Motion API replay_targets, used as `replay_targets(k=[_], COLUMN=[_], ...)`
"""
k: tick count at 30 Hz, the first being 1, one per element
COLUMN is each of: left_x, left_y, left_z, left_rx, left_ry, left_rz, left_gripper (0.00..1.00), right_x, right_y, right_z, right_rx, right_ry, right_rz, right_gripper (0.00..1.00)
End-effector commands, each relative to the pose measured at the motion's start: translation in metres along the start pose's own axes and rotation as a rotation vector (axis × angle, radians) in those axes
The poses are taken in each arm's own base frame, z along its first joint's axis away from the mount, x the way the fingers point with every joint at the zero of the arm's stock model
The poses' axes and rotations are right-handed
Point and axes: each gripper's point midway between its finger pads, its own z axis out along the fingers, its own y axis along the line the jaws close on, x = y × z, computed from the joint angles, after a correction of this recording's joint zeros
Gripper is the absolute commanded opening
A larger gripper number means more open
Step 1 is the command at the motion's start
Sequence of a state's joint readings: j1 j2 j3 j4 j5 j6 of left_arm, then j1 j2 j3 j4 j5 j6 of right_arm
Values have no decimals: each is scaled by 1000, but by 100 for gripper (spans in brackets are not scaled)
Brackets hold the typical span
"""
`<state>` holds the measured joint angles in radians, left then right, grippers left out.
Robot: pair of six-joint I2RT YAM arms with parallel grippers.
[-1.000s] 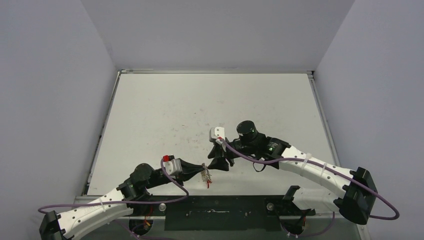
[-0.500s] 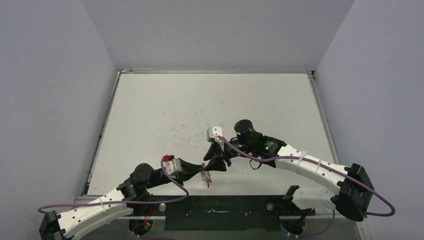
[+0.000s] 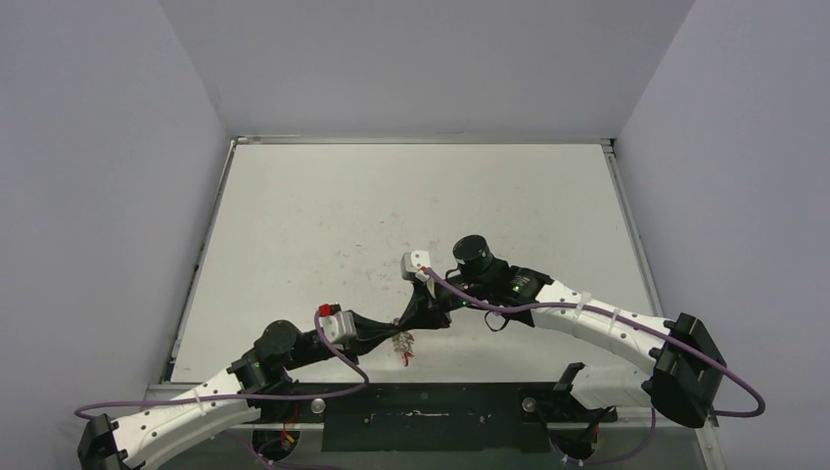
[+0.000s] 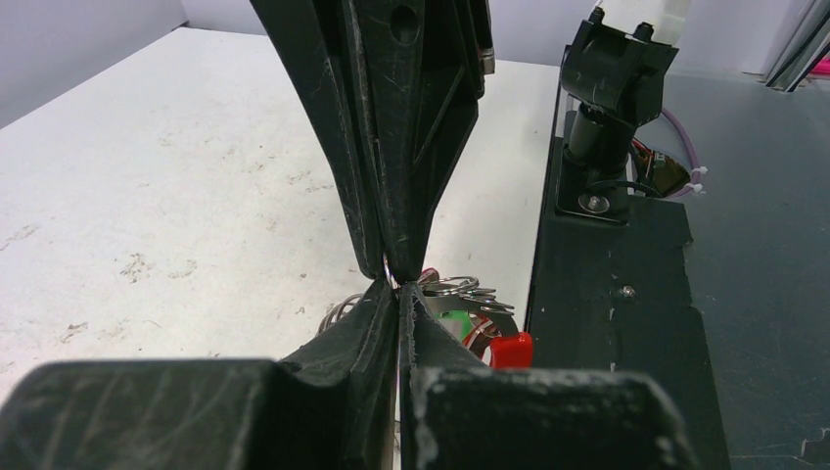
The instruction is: Put the keys on the keyring
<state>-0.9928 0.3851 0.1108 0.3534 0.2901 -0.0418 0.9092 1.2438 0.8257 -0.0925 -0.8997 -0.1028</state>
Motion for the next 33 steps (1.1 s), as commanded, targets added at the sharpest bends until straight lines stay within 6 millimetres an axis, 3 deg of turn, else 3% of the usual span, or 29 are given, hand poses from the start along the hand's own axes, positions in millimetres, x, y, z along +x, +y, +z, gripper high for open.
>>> replay_targets(k=[1, 5, 7, 10, 20, 25, 33], left_x=[-31, -29, -25, -21, -26, -25, -23], left_y=[0, 2, 5, 8, 7, 1, -7], left_z=[2, 0, -1, -4, -3, -1, 4], left_rx=[1, -12, -26, -44, -33, 3, 57], left_ry=[-89, -63, -29, 24, 55, 65, 76], left_rz=[32, 38, 40, 53, 68, 58, 44], left_gripper=[0, 1, 16, 28, 37, 35, 35], right_x=[-14, -16, -13, -8, -6, -14, -12], right_y=[3, 2, 1, 5, 14, 15, 13], right_z=[-1, -7, -10, -13, -9, -6, -2], right_rx=[-22, 13, 33, 35, 32, 32, 43], right_ry=[-39, -11, 31, 106, 281, 273, 283], right_rz=[-38, -40, -36, -41, -42, -29, -17], right_gripper=[0, 0, 0, 0, 0, 0, 0])
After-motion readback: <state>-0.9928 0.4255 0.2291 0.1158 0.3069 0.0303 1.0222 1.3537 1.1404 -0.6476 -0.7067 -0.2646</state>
